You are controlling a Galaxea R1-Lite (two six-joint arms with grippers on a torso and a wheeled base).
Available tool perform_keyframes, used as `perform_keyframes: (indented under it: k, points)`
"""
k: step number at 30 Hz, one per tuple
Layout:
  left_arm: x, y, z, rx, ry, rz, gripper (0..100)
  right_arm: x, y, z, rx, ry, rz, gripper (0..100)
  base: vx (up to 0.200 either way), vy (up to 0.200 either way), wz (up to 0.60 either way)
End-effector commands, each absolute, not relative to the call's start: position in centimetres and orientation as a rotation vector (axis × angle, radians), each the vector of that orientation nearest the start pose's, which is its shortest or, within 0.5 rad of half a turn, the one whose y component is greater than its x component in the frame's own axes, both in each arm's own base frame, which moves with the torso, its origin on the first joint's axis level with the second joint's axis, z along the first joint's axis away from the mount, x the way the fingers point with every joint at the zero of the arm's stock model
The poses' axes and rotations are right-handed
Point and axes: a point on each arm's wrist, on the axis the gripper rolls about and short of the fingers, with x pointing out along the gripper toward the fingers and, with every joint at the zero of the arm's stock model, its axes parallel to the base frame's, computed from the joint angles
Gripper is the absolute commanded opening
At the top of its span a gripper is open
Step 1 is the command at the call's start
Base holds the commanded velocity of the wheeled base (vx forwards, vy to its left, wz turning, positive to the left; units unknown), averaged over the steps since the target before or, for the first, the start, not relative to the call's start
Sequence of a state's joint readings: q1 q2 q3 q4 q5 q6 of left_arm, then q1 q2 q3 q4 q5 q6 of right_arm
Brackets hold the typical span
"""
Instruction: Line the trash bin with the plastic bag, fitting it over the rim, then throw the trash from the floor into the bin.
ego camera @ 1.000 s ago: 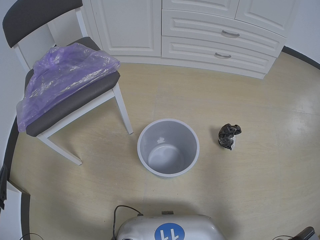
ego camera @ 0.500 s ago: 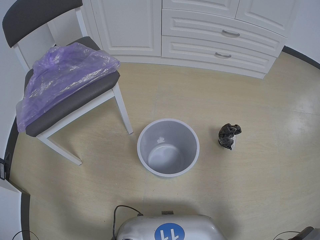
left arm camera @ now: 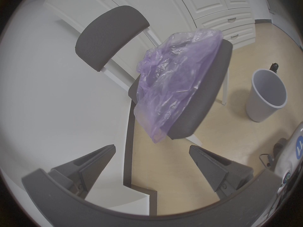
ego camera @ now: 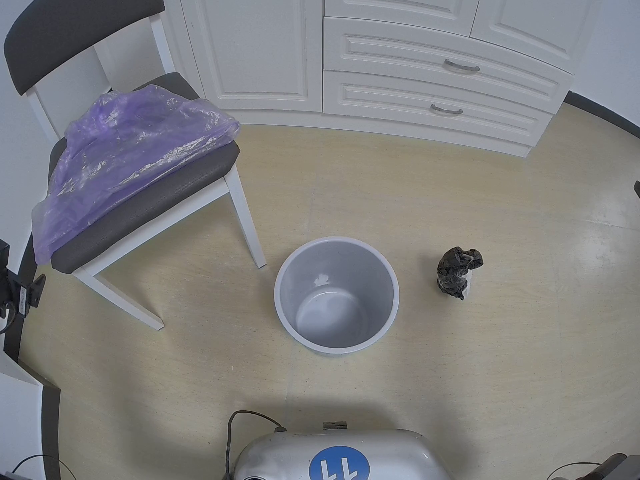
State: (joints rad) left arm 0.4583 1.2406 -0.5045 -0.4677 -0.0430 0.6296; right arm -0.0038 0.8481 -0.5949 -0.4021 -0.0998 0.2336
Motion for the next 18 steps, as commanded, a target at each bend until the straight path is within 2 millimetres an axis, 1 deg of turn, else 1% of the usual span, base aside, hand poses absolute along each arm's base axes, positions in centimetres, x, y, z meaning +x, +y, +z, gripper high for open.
perform_keyframes:
  k: [1,5,7,8,11,18]
  points:
    - [19.0,9.7,18.3,0.533,0.437,0.307,100,9.3,-0.2,26.9,0.241,-0.155,-0.084,100,0.000,0.000,0.00]
    - [19.9,10.2,18.0,0.527,0.452,0.305,100,9.3,-0.1,26.7,0.242,-0.146,-0.072,100,0.000,0.000,0.00]
    - [19.9,10.2,18.0,0.527,0.452,0.305,100,9.3,-0.1,26.7,0.242,-0.146,-0.072,100,0.000,0.000,0.00]
    - [20.6,10.7,17.9,0.523,0.461,0.312,100,9.2,-0.1,26.7,0.240,-0.148,-0.063,100,0.000,0.000,0.00]
    - [20.9,11.3,18.0,0.520,0.465,0.328,100,9.1,-0.1,26.7,0.241,-0.152,-0.056,100,0.000,0.000,0.00]
    - [21.8,12.9,18.8,0.513,0.448,0.379,100,9.4,-0.1,26.5,0.240,-0.138,-0.058,100,0.000,0.000,0.00]
